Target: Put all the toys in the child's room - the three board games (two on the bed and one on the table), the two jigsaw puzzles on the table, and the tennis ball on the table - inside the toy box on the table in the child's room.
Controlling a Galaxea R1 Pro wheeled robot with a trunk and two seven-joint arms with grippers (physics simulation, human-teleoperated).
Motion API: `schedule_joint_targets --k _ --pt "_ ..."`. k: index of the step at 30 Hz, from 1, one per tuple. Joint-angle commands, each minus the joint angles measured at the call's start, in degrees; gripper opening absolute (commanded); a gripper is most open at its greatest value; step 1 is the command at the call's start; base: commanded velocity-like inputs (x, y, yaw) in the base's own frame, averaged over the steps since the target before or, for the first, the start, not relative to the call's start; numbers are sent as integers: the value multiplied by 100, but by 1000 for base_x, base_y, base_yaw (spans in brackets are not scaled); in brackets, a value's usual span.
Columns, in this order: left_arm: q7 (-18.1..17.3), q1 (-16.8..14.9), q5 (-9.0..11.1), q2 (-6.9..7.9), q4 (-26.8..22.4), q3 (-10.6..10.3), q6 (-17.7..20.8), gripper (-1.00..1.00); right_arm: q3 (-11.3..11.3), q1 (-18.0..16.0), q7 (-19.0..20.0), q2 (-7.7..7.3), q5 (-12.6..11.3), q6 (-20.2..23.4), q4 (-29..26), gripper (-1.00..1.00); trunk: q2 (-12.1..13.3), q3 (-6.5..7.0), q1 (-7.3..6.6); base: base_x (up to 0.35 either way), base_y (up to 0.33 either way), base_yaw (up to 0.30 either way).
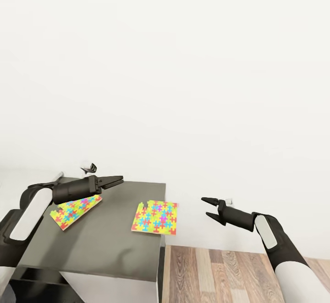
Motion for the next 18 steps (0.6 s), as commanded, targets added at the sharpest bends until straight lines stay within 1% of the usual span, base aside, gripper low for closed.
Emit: schedule_joint_targets --k 1,10,13,18 --pt "-18 -6 -1 2 2 -6 20 100 -14 -4 38 1 33 24 0 100 -3 -6 0 3 -112 144" --pt "-18 -6 -2 -14 2 -6 20 100 -13 -4 38 1 33 21 0 100 -3 -6 0 1 -34 225" --pt "-18 -6 -1 -15 2 -6 20 100 -13 -4 36 1 33 18 0 100 -3 -6 0 0 -6 113" --pt "-18 -6 -1 -7 2 -6 20 100 -13 -4 34 1 38 10 6 100 -3 -6 0 0 -2 47"
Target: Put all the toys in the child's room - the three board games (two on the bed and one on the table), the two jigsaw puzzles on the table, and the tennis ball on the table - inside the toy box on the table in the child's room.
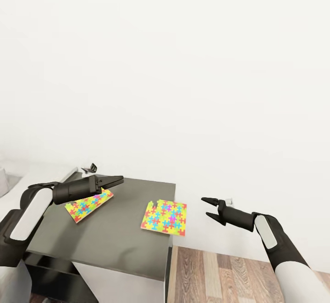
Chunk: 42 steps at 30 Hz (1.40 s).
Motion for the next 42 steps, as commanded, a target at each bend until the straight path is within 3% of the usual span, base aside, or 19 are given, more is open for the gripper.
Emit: schedule_joint_targets --k 1,12,20,37,42 --pt "-18 -5 0 7 2 -5 20 100 -14 -5 36 2 35 24 1 100 -3 -6 0 0 -1 19" --pt "-18 -5 0 27 2 3 20 100 -22 -2 35 2 31 23 3 100 -3 -6 0 0 0 6" --pt "-18 -5 0 29 2 6 20 100 -23 -2 37 2 33 23 3 100 -324 -149 175 0 0 0" --pt "-18 -5 0 31 2 9 20 100 -23 4 31 7 37 30 3 100 -324 -149 175 0 0 0" --pt "-18 -5 0 30 2 6 20 100 -23 4 38 56 37 30 3 100 -525 -239 285 0 0 0"
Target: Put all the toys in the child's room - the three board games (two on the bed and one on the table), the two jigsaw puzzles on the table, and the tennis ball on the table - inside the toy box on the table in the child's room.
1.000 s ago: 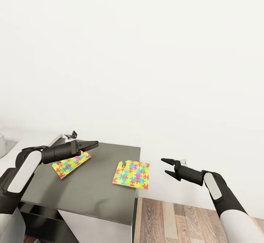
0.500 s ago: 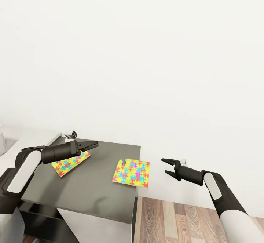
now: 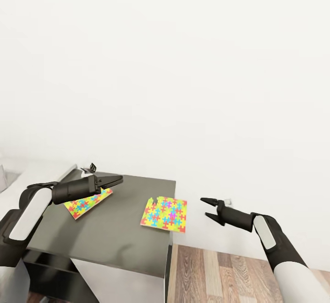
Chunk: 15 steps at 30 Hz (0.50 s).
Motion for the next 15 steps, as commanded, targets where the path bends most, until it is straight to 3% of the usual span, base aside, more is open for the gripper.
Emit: schedule_joint_targets --k 1,9,15 --pt "-18 -5 2 3 2 -6 20 100 -15 -5 41 11 31 26 1 100 -45 -24 22 0 0 0" --pt "-20 -5 10 8 0 -2 22 100 -15 -5 48 26 31 28 1 100 -85 -42 44 0 0 11" --pt "-44 -5 11 14 -29 1 26 100 -15 -5 48 27 31 26 1 100 -85 -42 44 0 0 122"
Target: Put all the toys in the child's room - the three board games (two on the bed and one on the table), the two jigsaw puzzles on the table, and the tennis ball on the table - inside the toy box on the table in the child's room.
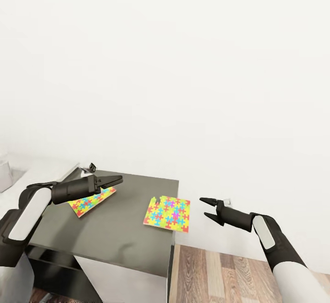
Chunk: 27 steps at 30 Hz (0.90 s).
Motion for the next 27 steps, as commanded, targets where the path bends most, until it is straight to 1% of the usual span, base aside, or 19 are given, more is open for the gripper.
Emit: schedule_joint_targets --k 1,5,10,12,17,27 --pt "-39 -7 -2 4 -5 -6 19 100 -15 -4 38 1 34 25 -1 100 -3 -6 0 0 0 210" --pt "-198 -7 -1 7 -44 -6 19 100 -15 -4 42 2 32 26 -1 100 -3 -6 0 0 0 243" --pt "-701 -7 -1 13 -74 -4 19 100 -19 -4 46 2 32 32 -1 100 -3 -6 0 0 0 176" --pt "-784 -7 -1 12 -78 -4 19 100 -18 -4 46 2 33 32 -1 100 -3 -6 0 0 0 64" --pt "-898 -7 -1 10 -88 -8 19 100 -16 -4 47 2 34 33 -1 100 -3 -6 0 0 0 28" --pt "-939 -7 -1 -2 -97 -50 19 100 -17 -4 47 2 27 33 -1 100 -3 -6 0 0 0 5"
